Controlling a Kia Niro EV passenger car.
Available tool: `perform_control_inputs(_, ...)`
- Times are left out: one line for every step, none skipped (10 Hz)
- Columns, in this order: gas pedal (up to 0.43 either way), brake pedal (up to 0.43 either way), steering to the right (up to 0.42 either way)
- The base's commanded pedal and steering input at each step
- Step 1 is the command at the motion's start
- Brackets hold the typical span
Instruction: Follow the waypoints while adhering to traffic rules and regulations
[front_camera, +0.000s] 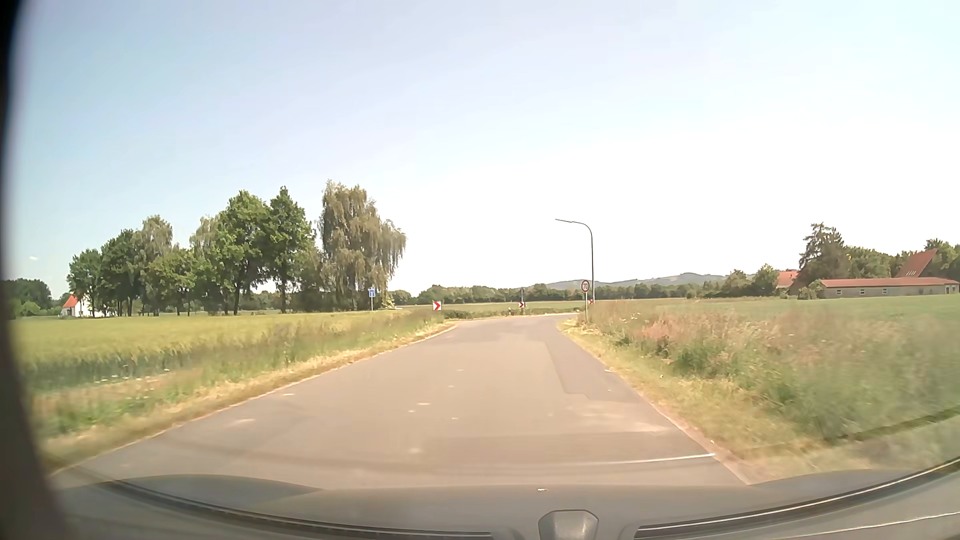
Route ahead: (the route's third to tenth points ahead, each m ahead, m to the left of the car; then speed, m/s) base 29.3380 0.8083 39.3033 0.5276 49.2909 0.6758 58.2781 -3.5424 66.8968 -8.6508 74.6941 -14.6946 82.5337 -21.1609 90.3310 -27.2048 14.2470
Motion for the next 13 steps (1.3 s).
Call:
perform_control_inputs(0.319,0.006,0.0)
perform_control_inputs(0.311,0.006,0.0)
perform_control_inputs(0.248,0.006,0.001)
perform_control_inputs(0.197,0.006,0.003)
perform_control_inputs(0.177,0.006,0.004)
perform_control_inputs(0.15,0.006,0.004)
perform_control_inputs(0.138,0.006,0.004)
perform_control_inputs(0.11,0.006,0.005)
perform_control_inputs(0.087,0.006,0.005)
perform_control_inputs(0.059,0.006,0.005)
perform_control_inputs(0.0,0.006,0.005)
perform_control_inputs(0.0,0.006,0.005)
perform_control_inputs(0.0,0.006,0.005)
